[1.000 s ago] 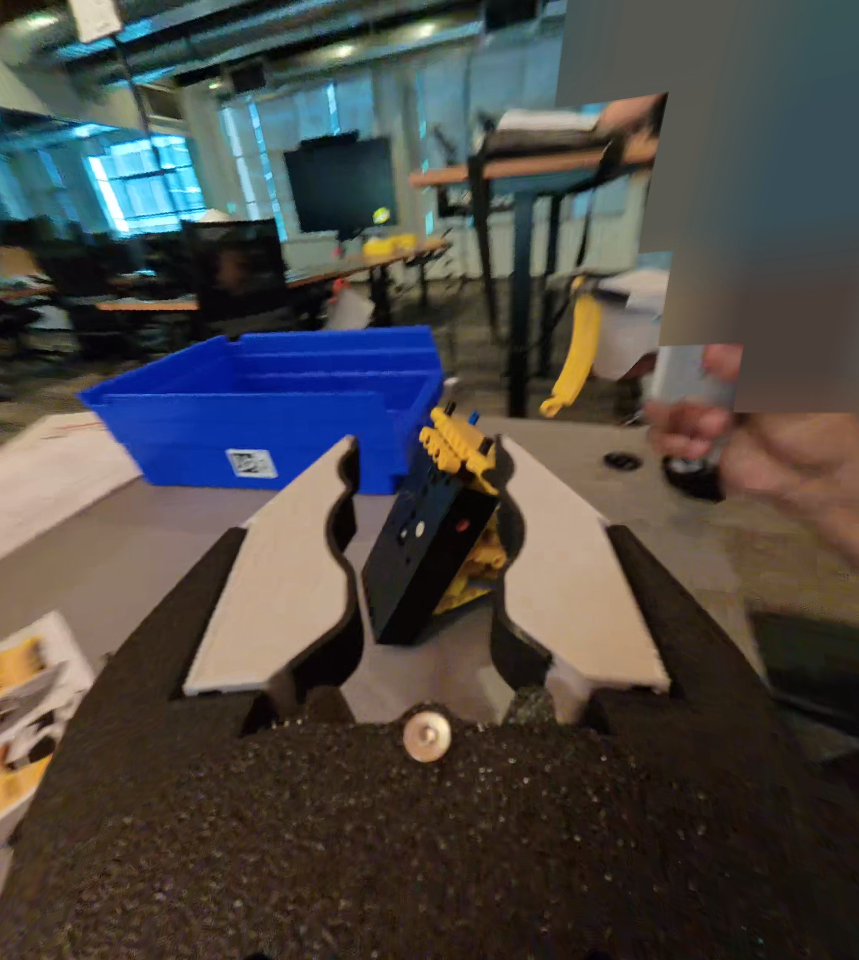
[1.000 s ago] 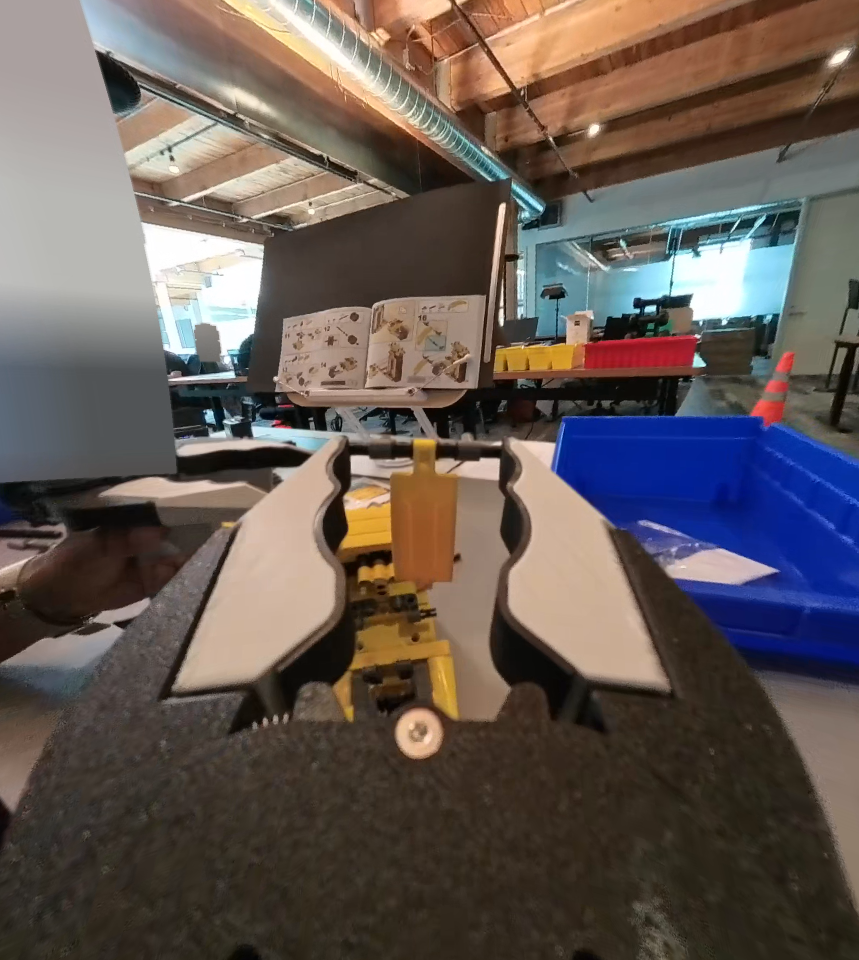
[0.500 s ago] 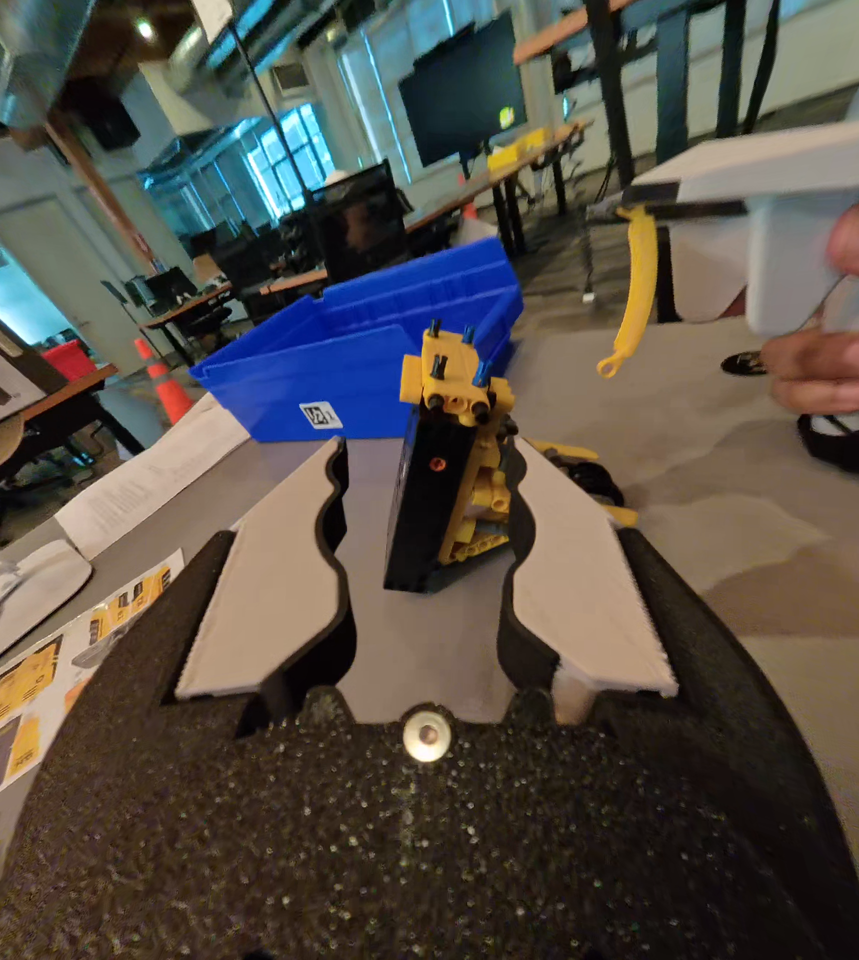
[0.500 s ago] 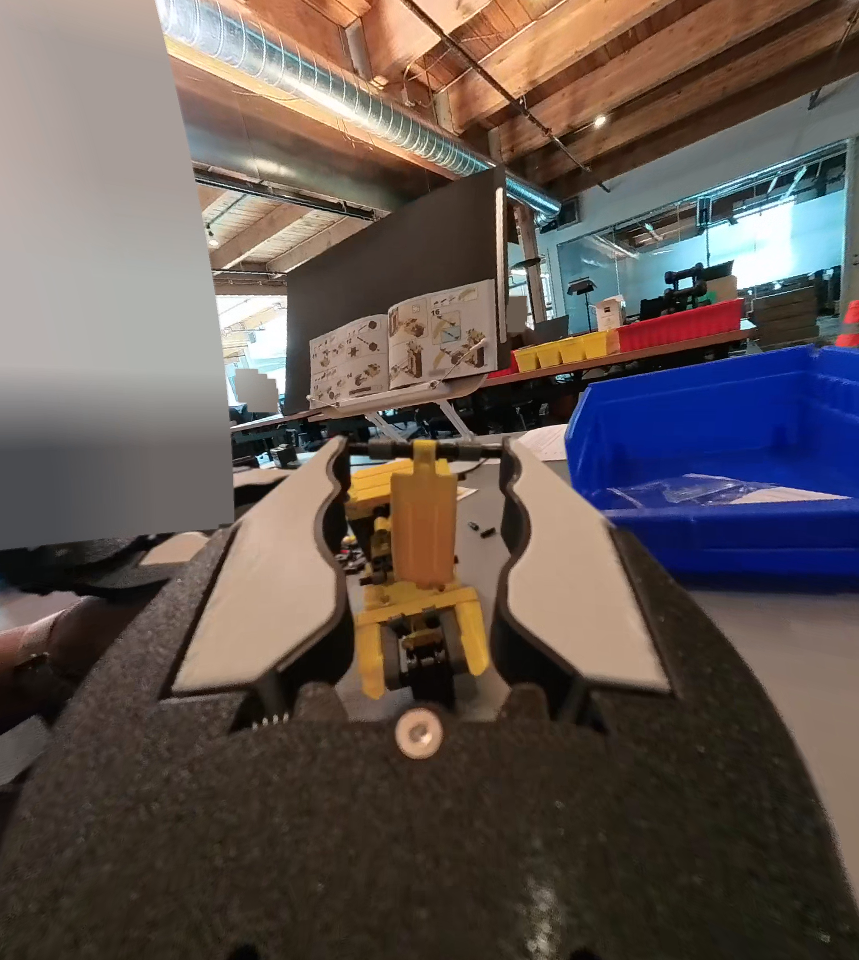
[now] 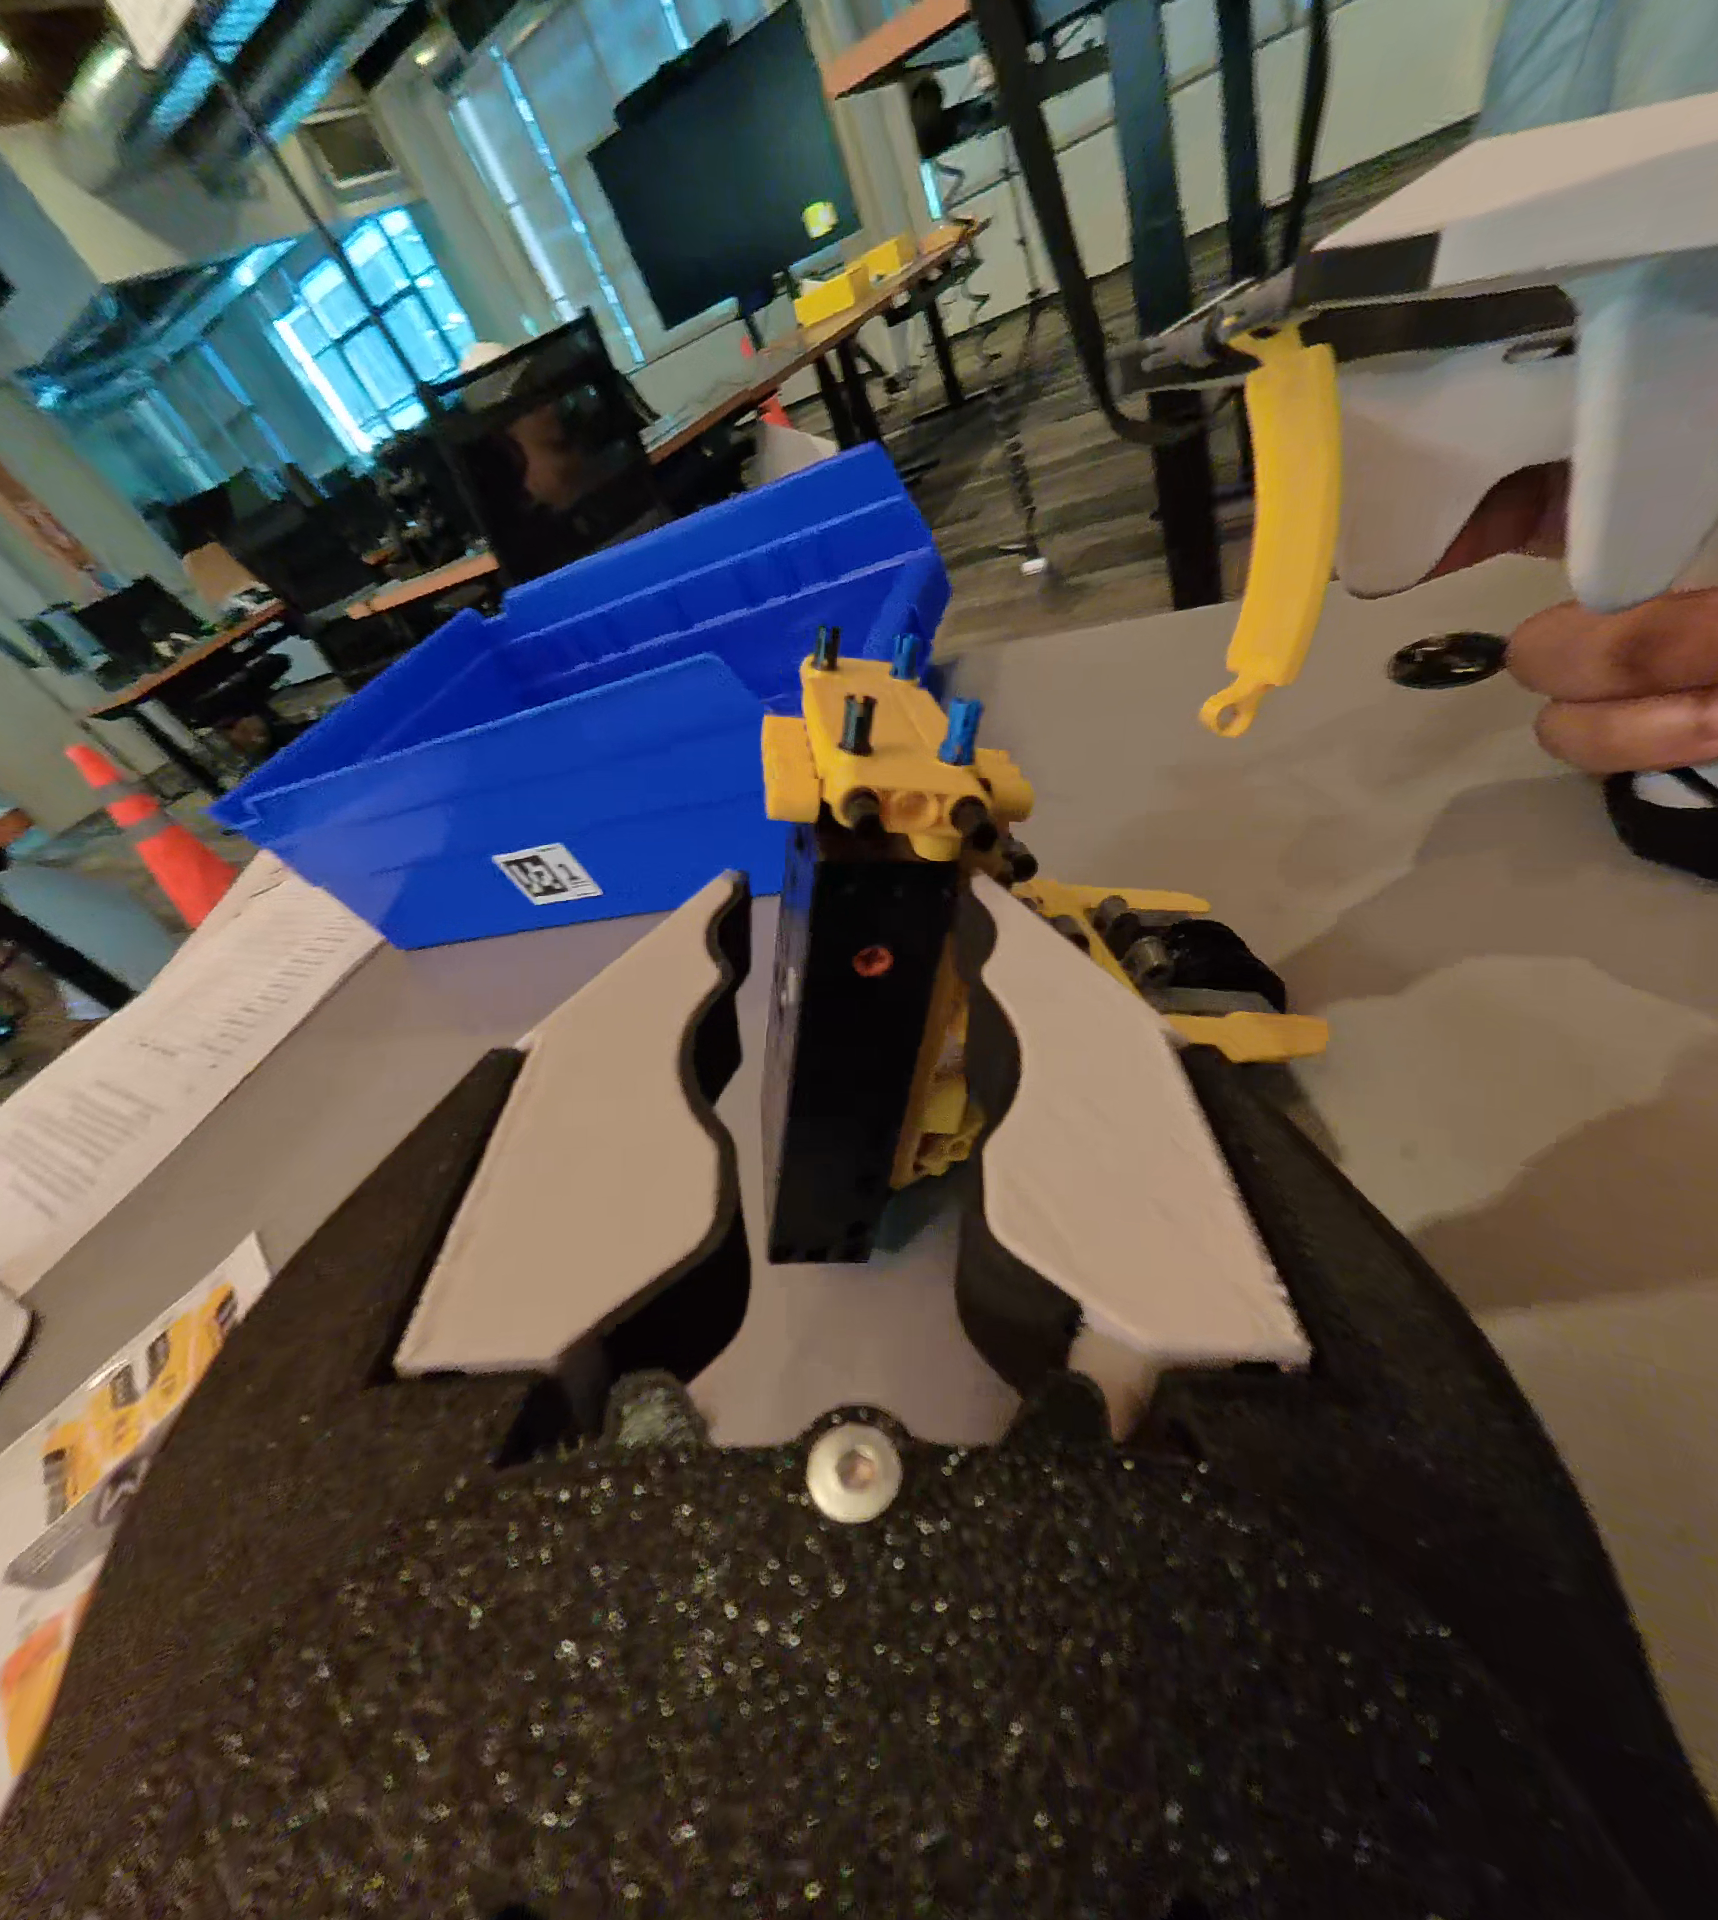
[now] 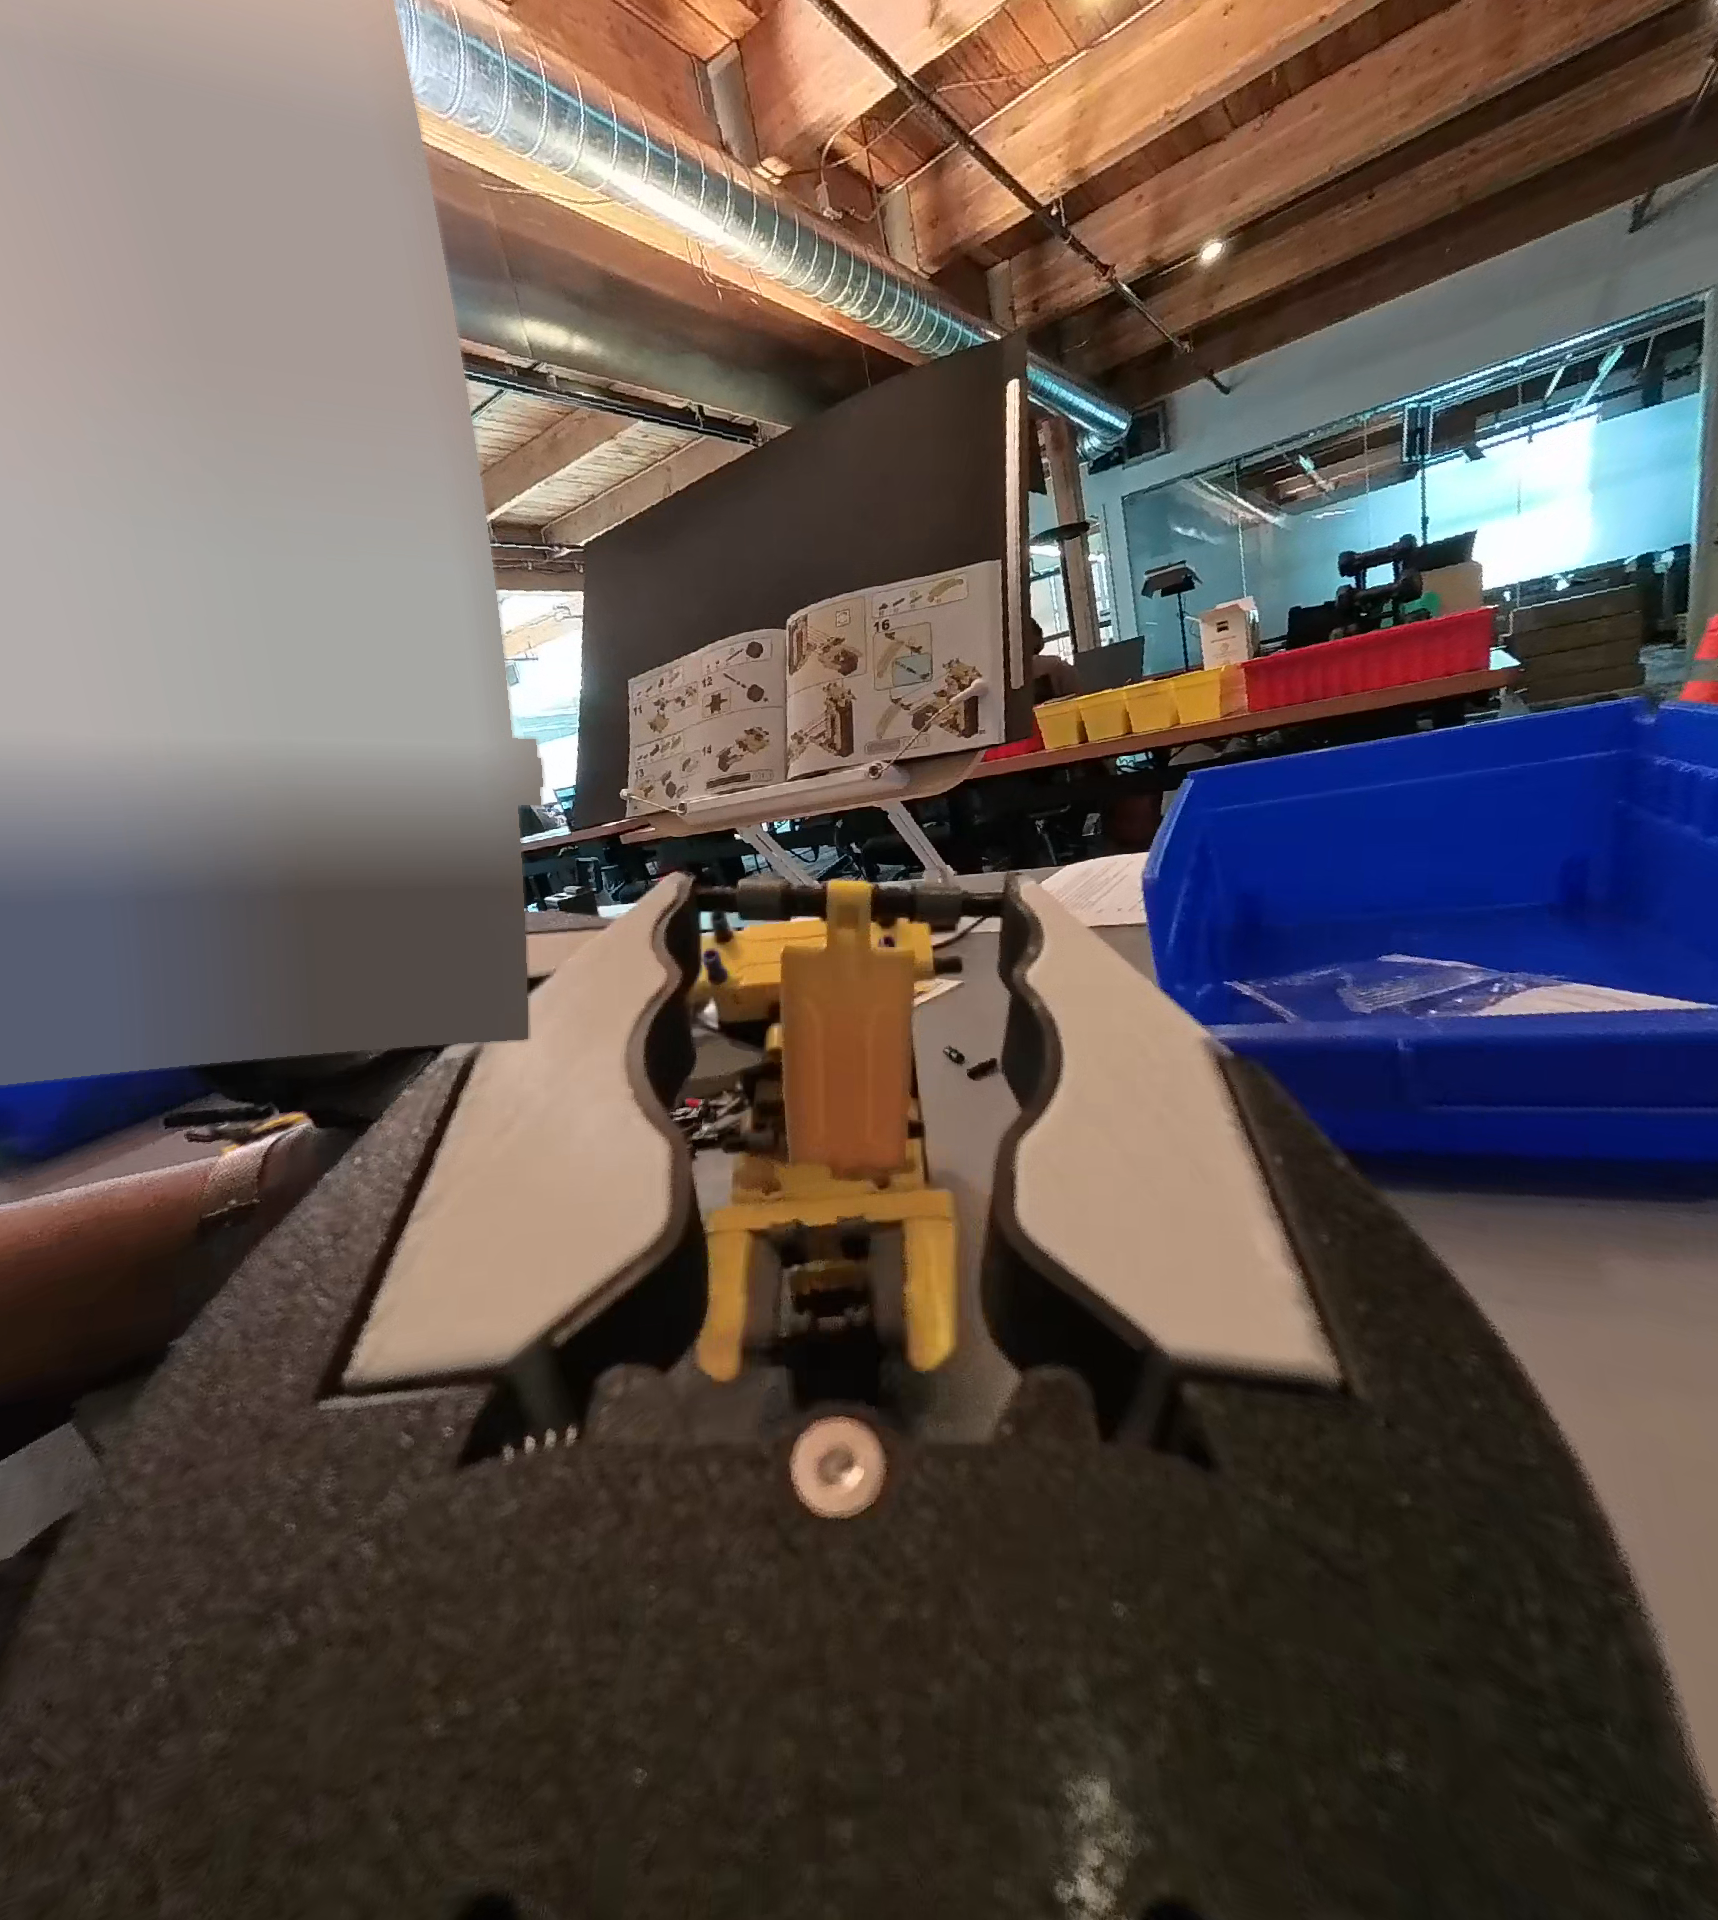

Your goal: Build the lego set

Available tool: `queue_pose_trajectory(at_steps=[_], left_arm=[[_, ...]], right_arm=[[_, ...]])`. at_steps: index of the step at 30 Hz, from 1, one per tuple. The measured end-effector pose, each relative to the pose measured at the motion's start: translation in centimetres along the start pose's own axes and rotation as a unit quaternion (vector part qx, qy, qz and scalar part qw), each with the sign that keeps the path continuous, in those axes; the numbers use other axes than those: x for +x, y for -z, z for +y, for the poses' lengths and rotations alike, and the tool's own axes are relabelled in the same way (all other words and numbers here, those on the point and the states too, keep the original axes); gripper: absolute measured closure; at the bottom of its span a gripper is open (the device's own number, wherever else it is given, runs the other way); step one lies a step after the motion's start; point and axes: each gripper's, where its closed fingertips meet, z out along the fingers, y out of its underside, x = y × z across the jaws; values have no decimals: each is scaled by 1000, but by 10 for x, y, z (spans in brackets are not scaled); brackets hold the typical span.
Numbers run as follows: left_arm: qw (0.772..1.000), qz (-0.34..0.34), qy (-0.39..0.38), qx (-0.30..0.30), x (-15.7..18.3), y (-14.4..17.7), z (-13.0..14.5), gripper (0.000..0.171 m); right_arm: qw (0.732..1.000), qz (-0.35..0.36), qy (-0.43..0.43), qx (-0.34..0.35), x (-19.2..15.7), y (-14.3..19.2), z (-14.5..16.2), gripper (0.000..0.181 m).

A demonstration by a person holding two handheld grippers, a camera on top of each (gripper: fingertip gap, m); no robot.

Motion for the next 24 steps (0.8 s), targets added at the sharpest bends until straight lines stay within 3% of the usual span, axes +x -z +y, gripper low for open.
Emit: queue_pose_trajectory(at_steps=[2,6,17,21,24], left_arm=[[1000,6,-6,4,0,1,0,144],[1000,-9,-20,9,-2,2,-1,146],[995,-47,84,9,12,0,-17,147],[996,-77,34,9,12,0,-19,147],[996,-88,-17,15,14,1,-21,148]], right_arm=[[1000,0,-1,1,1,0,0,124],[1000,2,-3,-5,1,-1,2,124],[997,43,10,-56,-16,-21,23,124],[997,43,-5,-66,-21,-19,18,124],[995,76,38,-60,-9,-10,5,124]])
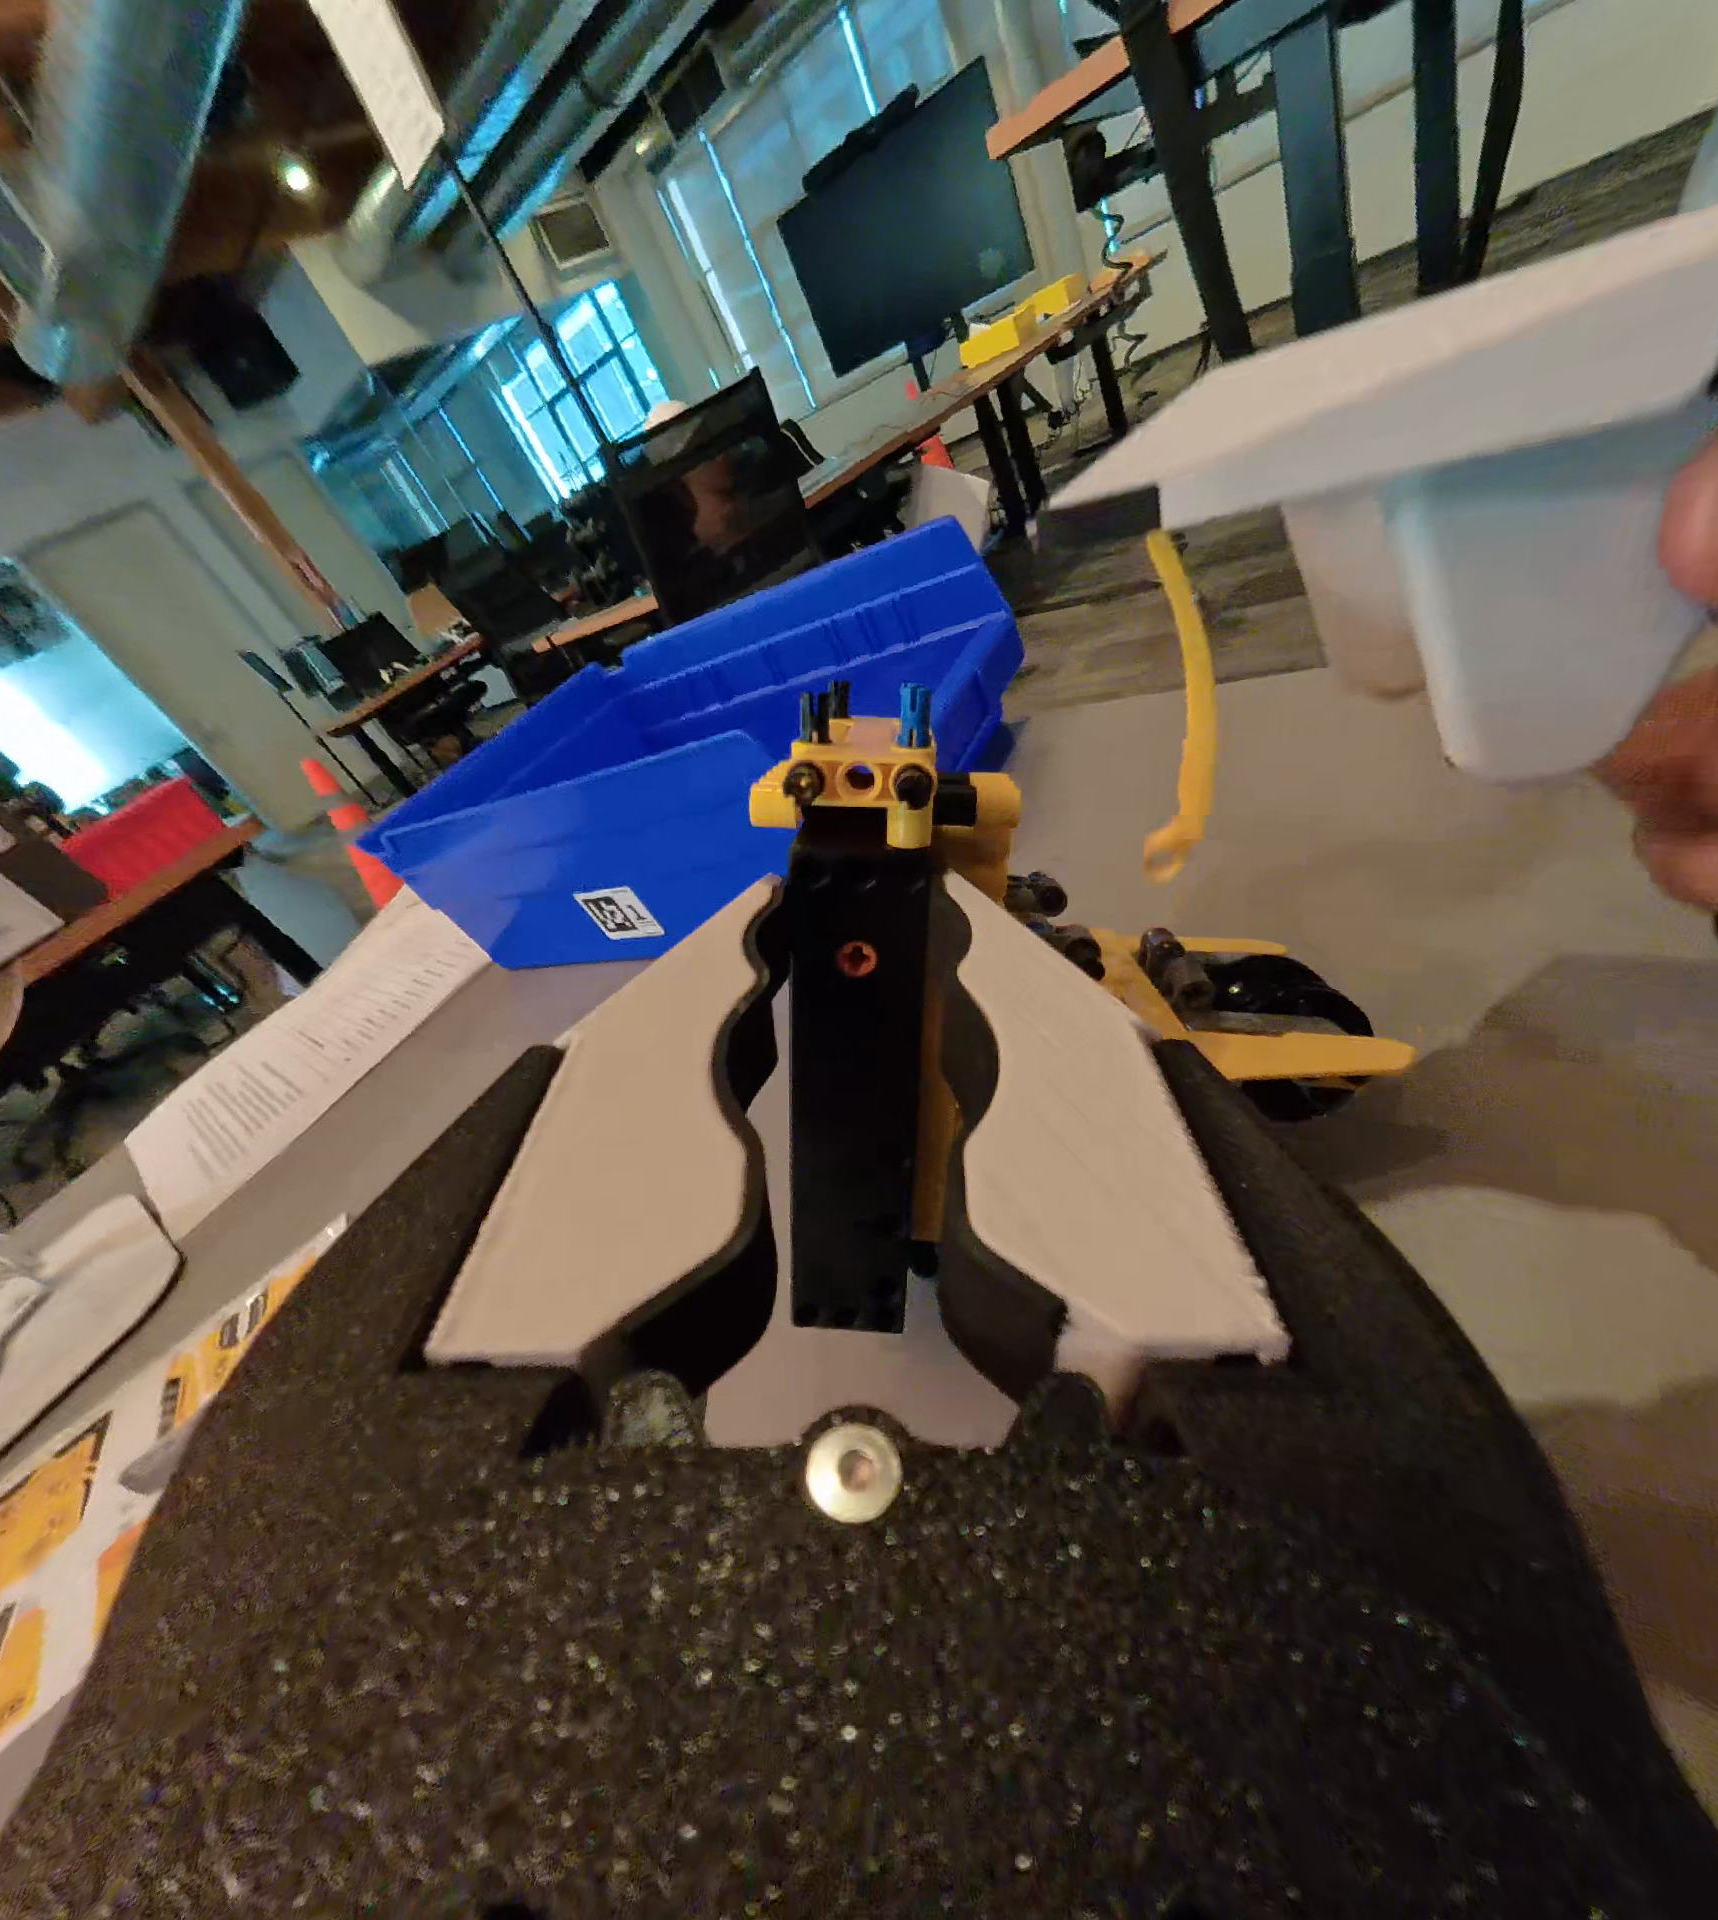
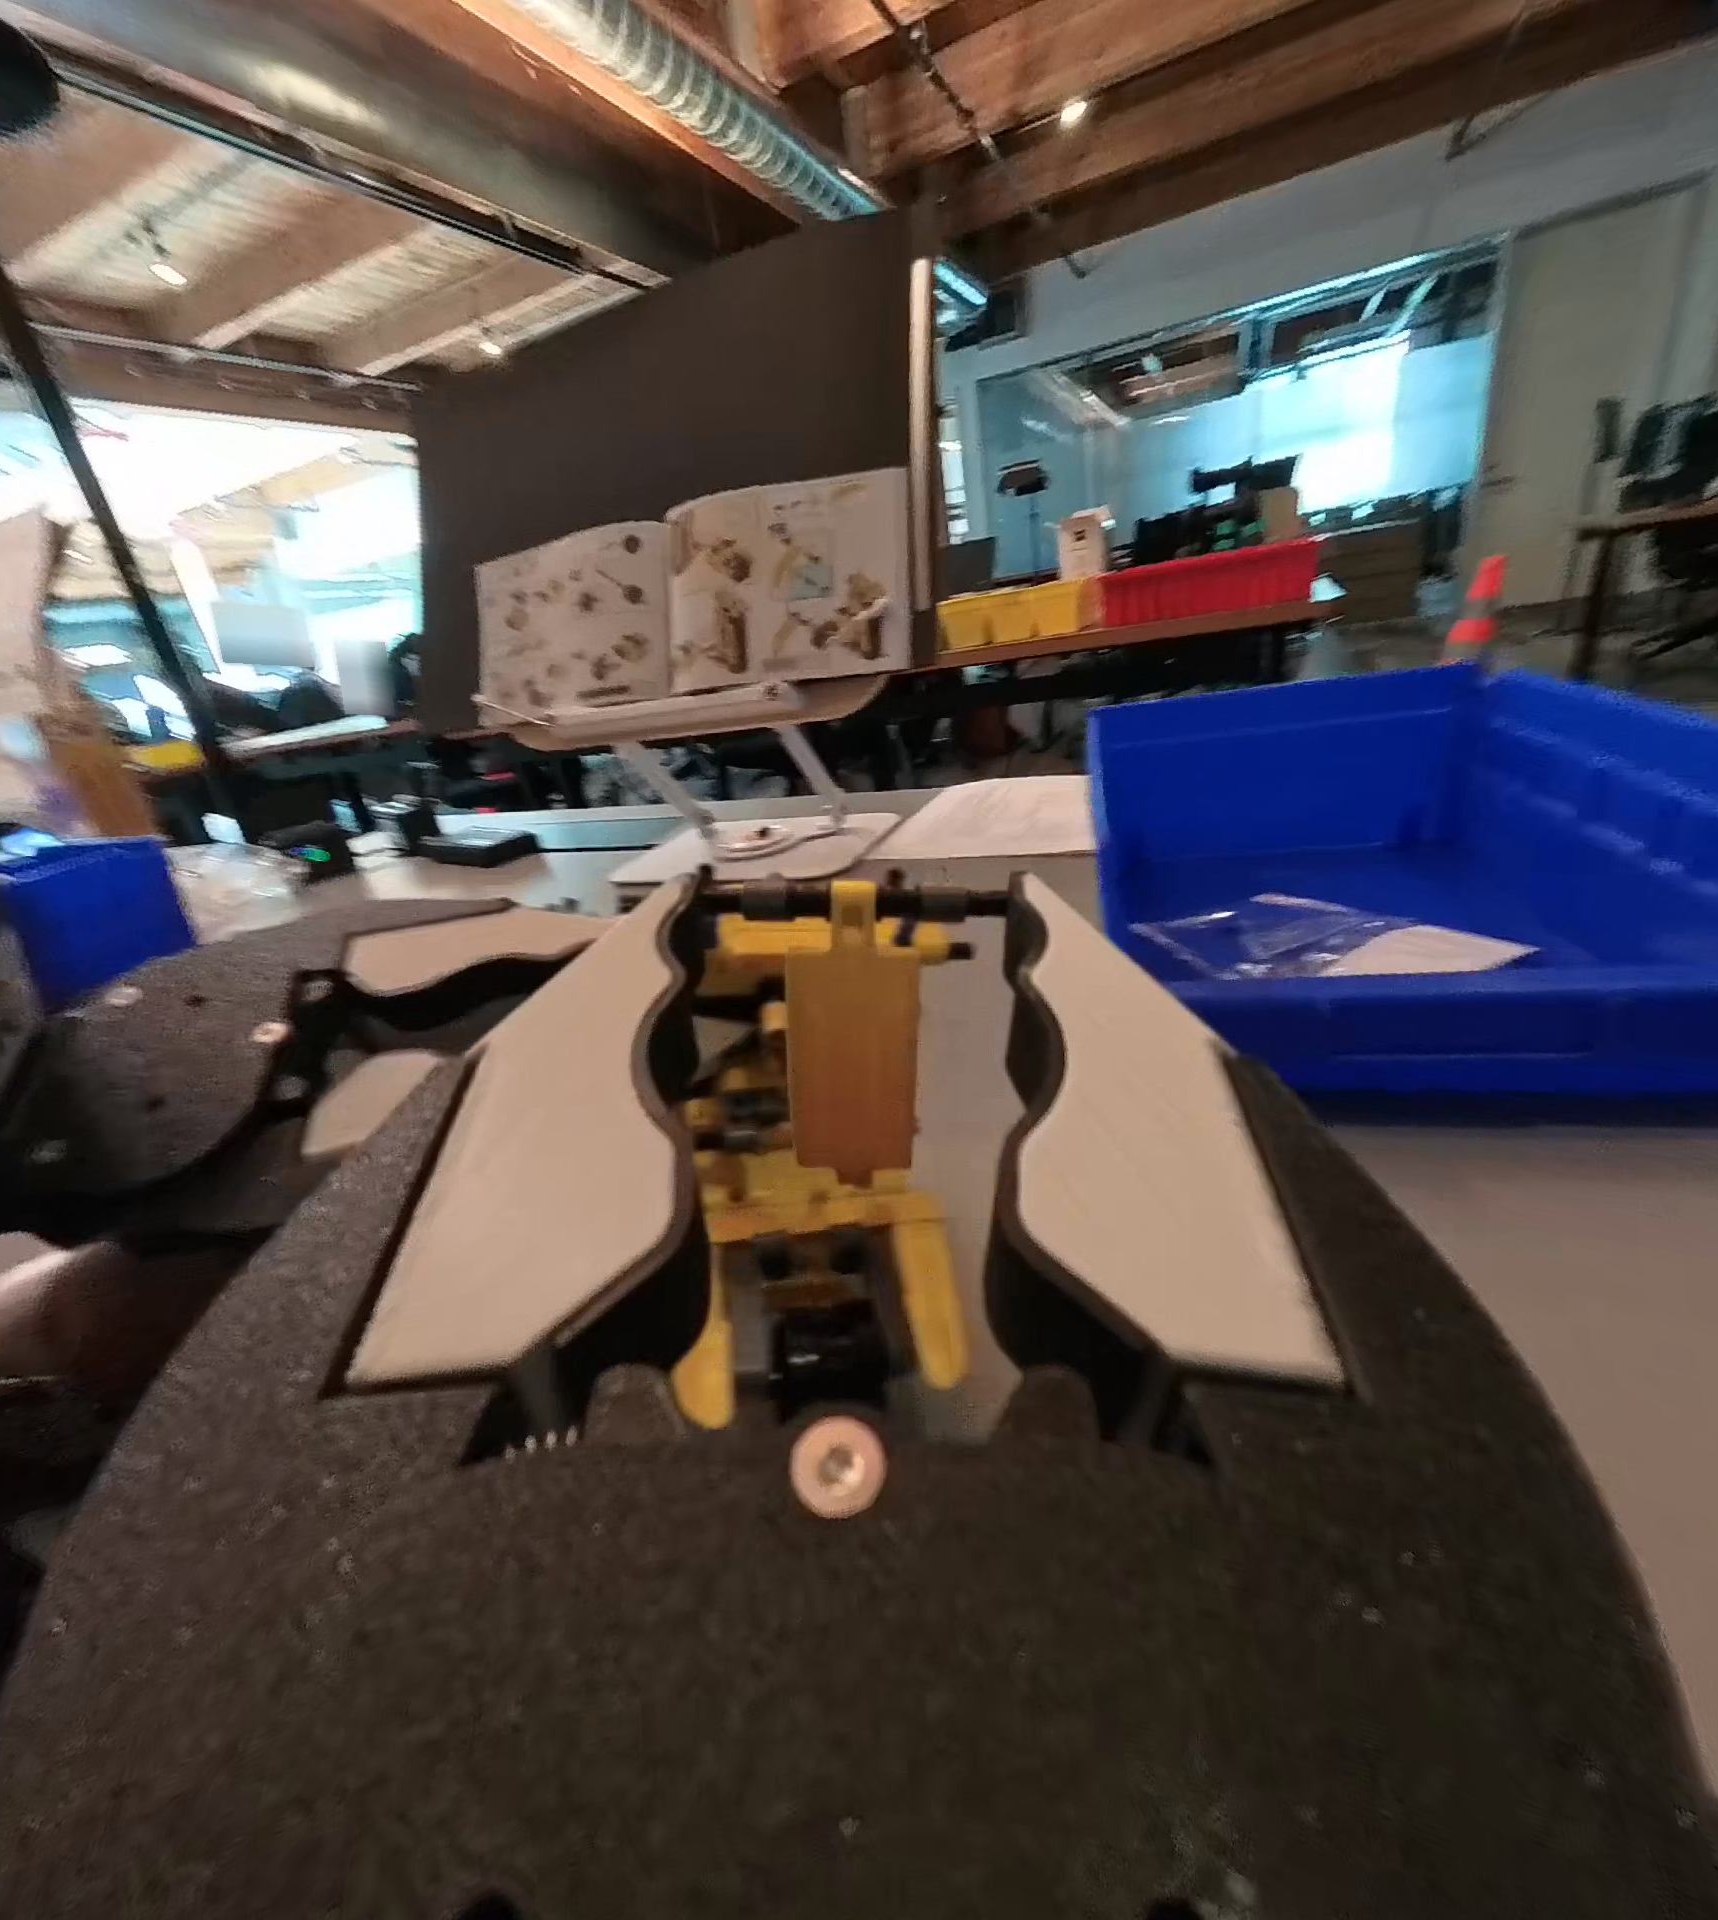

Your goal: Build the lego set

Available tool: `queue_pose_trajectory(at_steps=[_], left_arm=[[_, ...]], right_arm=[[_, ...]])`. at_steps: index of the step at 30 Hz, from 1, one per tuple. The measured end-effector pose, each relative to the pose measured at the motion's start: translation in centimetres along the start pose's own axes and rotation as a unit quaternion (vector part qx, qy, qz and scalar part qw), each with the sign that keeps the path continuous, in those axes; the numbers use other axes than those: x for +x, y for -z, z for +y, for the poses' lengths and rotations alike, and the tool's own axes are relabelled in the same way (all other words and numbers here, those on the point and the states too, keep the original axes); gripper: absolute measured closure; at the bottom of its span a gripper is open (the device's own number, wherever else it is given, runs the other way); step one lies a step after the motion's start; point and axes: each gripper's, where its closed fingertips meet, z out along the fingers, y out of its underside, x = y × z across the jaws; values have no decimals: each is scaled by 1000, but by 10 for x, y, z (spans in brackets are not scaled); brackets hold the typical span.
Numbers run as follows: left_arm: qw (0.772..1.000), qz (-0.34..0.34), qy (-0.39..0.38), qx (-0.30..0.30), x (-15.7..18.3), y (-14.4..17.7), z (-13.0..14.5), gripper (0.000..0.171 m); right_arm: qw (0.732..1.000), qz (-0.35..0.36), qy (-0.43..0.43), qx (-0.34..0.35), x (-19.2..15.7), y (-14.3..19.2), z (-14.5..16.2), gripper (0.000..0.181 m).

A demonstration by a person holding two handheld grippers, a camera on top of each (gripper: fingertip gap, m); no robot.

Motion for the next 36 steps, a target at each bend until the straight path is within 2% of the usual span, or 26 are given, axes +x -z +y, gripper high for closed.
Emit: queue_pose_trajectory(at_steps=[2,5,6,8,10,13,16,19,22,29,33,36], left_arm=[[1000,6,5,-4,2,-1,2,147],[1000,4,24,-3,-2,-2,3,147],[999,1,35,-1,-6,-2,3,147],[998,-4,55,1,-12,-1,4,147],[998,-6,63,3,-16,-1,4,147],[999,0,51,4,-11,-1,3,147],[999,5,32,4,-2,-1,1,147],[1000,17,21,5,8,0,-1,147],[999,26,26,9,14,1,-4,147],[997,31,71,12,16,2,-8,147],[994,31,96,27,15,4,-13,148],[995,26,90,27,15,4,-14,147]], right_arm=[[1000,17,26,0,10,5,-3,124],[1000,6,-15,8,24,15,-9,124],[1000,1,-27,-2,30,18,-7,124],[997,-14,-23,-73,36,20,14,124],[993,-34,-26,-114,33,20,29,124],[988,-82,-72,-113,12,12,34,124],[987,-69,-57,-132,6,1,49,124],[990,-71,-76,-93,-2,-5,40,124],[990,-68,-86,-86,-6,-9,40,124],[991,-62,-109,-47,-4,-10,32,124],[990,-71,-120,4,-7,-9,19,124],[990,-74,-122,8,-7,-9,18,124]])
